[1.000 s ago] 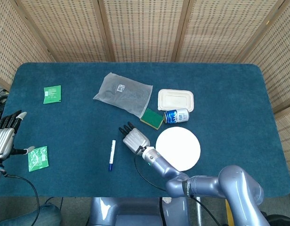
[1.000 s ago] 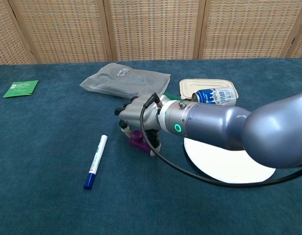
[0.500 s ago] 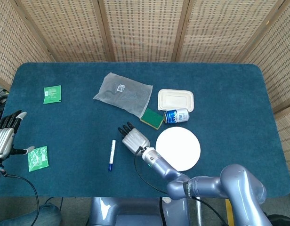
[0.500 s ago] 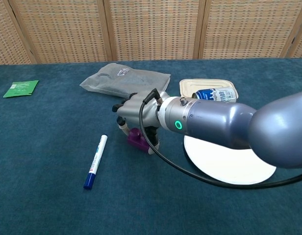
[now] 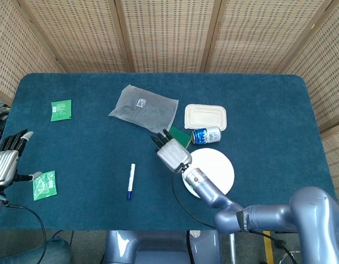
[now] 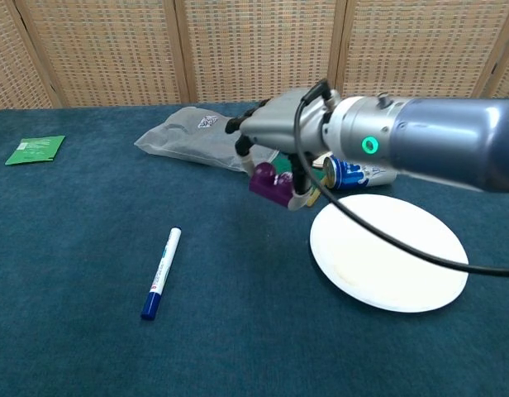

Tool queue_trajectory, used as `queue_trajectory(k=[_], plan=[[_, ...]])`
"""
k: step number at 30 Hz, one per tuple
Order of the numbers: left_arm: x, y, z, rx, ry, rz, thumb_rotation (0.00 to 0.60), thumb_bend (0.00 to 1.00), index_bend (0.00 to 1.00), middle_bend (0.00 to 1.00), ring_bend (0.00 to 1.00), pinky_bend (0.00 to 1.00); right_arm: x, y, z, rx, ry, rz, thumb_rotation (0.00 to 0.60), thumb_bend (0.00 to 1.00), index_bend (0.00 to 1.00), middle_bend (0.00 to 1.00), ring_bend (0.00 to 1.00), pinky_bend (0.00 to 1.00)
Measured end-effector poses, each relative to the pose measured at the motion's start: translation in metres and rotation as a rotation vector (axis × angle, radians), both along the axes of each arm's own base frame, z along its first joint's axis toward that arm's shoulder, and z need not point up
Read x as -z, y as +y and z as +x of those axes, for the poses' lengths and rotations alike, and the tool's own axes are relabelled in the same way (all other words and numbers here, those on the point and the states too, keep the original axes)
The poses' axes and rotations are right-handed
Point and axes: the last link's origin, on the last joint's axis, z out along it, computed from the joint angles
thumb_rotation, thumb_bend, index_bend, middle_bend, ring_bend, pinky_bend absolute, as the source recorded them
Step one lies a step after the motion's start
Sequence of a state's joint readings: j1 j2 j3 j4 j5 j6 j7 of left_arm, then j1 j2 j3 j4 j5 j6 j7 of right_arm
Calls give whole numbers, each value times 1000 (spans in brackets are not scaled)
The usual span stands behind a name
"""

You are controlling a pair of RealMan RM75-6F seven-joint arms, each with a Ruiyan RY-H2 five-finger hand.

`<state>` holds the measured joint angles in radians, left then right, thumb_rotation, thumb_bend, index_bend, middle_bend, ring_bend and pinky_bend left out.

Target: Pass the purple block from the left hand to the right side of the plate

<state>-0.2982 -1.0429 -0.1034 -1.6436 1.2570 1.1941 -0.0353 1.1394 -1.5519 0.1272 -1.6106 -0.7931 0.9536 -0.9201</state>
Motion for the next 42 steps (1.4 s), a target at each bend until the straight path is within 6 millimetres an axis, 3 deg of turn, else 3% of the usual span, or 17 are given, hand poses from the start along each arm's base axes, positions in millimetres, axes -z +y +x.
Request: queue_trajectory(k=[4, 11, 17, 23, 26, 35, 42], plan=[[2, -1, 2, 10, 3, -5, 600, 53, 0, 0, 0, 0, -33, -5, -23, 34, 17, -59, 600, 273, 614, 19, 0, 0], [4, -3, 6, 24, 7, -11, 600, 53, 0, 0, 0, 0, -91, -2, -90, 145, 53, -146, 600, 274, 614, 19, 0, 0], [8, -4, 10, 35, 16, -20, 600, 52, 0, 0, 0, 0, -113, 12, -150, 254, 53, -155, 600, 273, 614, 19, 0, 0], [12, -6, 13, 45, 25, -29, 600, 52, 0, 0, 0, 0, -118, 17, -203, 367, 65, -160, 600, 273, 614, 22, 0, 0], [13, -6, 13, 44, 27, -31, 600, 54, 0, 0, 0, 0, -113, 17, -219, 401, 66, -152, 600, 273, 614, 22, 0, 0], [13, -6, 11, 36, 27, -33, 600, 53, 0, 0, 0, 0, -101, 17, -240, 458, 75, -139, 600, 273, 614, 21, 0, 0], [14, -5, 11, 33, 32, -34, 600, 54, 0, 0, 0, 0, -93, 20, -247, 465, 76, -119, 600, 269, 614, 19, 0, 0]])
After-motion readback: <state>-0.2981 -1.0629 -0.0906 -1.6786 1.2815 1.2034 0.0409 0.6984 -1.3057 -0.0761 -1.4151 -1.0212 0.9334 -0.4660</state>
